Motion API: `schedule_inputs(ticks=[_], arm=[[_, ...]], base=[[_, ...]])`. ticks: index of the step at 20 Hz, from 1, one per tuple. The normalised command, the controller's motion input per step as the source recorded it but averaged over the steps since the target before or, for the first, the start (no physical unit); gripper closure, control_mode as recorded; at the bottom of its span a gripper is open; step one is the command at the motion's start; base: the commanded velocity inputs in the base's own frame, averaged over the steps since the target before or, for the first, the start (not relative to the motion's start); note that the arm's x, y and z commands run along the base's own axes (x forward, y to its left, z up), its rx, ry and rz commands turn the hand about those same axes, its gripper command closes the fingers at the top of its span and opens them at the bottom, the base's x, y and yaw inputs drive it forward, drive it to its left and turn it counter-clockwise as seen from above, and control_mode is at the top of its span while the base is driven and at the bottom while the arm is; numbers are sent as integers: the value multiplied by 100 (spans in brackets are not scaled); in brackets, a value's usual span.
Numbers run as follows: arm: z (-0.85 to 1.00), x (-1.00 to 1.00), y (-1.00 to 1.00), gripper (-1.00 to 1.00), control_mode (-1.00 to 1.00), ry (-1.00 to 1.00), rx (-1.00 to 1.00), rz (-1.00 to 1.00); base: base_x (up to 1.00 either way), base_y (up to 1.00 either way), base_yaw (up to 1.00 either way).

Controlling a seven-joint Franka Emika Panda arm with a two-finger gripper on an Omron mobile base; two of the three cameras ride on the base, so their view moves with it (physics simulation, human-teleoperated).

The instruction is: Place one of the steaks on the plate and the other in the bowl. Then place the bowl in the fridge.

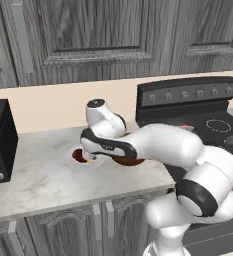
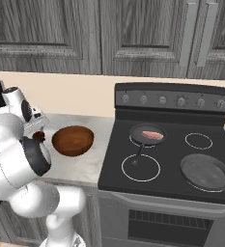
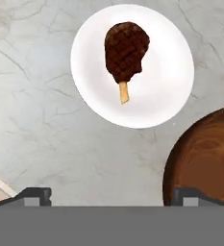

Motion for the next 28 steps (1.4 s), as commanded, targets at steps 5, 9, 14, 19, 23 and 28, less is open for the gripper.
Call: schedule_inputs(ticks=[5,9,14,19,23,28], arm=[[45,-73,-100,-100,-100,-5,11,-20],[59,-45,-100,-100,-100,0,20,-35],[18,-8,-100,-100,-100,4,10,-49],[37,-2,-89,-100,-100,11,11,-65],[48,-32,-46,-100,-100,8,24,-42],[-7,-57,-4,-100,-100,0,8,7]], base=[[0,0,0],[0,0,0],[0,0,0],[0,0,0],[0,0,0],[0,0,0]])
